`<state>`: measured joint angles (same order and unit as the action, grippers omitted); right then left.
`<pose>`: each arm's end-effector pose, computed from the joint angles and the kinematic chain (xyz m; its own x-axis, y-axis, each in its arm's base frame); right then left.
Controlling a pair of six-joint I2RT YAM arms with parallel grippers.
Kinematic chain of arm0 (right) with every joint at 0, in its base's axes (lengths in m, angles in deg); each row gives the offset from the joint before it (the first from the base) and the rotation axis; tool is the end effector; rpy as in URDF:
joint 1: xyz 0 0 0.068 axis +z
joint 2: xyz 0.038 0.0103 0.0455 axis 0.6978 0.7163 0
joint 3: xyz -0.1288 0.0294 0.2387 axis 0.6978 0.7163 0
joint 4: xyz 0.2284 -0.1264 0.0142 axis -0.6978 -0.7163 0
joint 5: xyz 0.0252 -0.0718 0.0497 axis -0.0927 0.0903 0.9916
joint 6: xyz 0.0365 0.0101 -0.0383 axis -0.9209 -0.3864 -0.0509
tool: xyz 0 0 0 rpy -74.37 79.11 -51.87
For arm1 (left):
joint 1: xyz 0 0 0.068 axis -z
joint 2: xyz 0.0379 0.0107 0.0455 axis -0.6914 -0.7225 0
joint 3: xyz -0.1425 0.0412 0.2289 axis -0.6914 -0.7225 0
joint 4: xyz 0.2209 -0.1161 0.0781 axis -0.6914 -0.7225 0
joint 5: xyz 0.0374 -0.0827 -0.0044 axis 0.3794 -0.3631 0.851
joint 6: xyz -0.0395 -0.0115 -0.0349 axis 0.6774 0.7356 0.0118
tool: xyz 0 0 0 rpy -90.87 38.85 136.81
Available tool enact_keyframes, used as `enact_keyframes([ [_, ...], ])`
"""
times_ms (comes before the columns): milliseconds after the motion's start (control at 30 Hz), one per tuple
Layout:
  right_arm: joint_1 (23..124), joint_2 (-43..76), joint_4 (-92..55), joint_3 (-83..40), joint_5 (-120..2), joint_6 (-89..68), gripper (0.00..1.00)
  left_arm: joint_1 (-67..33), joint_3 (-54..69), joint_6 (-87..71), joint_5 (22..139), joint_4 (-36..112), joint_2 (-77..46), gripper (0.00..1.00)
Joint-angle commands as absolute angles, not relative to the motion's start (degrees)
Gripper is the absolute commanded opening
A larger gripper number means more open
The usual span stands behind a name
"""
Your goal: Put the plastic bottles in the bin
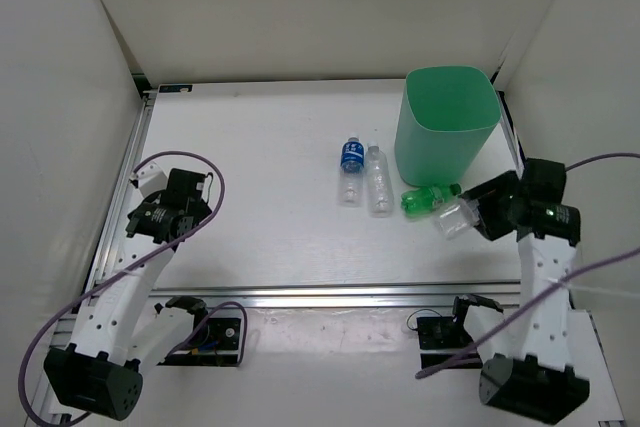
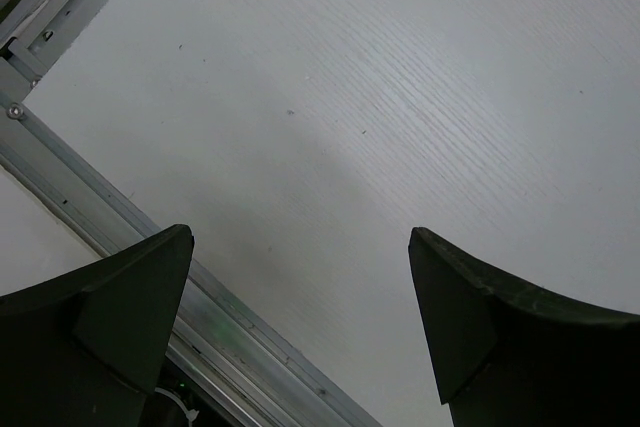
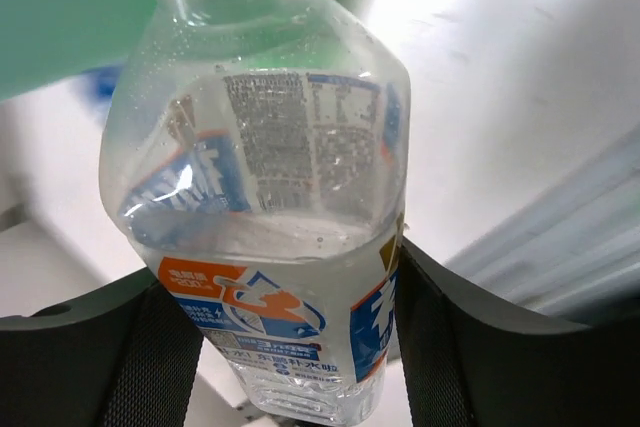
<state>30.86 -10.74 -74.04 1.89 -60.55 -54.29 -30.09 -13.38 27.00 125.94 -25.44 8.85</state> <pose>0.1660 -0.0354 0.2873 -0.3878 0.8823 -0.2668 0.7460 0.4704 0.4713 0.1497 -0.0140 0.2883 -0.5228 -0.4671 -0.7131 -0.6829 0.7302 0.0223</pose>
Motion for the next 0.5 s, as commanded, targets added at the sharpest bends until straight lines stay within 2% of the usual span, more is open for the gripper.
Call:
enact_keyframes([
  [0, 31.2, -16.0, -79.1, -9.9, -56.7, -55.8, 0.57, -29.9, -13.8, 26.7, 127.5, -24.4, 7.7, 1.00],
  [133, 31.2, -10.4, -73.8, -26.1, -55.2, -55.8, 0.57, -29.9, -14.6, 26.1, 126.3, -23.9, 6.3, 1.00],
  [167, 31.8, -8.2, -71.4, -33.5, -56.5, -54.9, 0.57, -29.9, -14.6, 26.8, 125.8, -23.3, 6.3, 1.00],
  [333, 36.5, 11.0, -65.3, -53.2, -66.9, -49.8, 0.58, -29.9, -15.8, 27.4, 124.0, -21.5, 5.7, 1.00],
  [467, 40.5, 27.0, -69.8, -73.2, -72.0, -45.4, 0.63, -29.9, -15.8, 27.4, 124.0, -21.0, 5.2, 1.00],
])
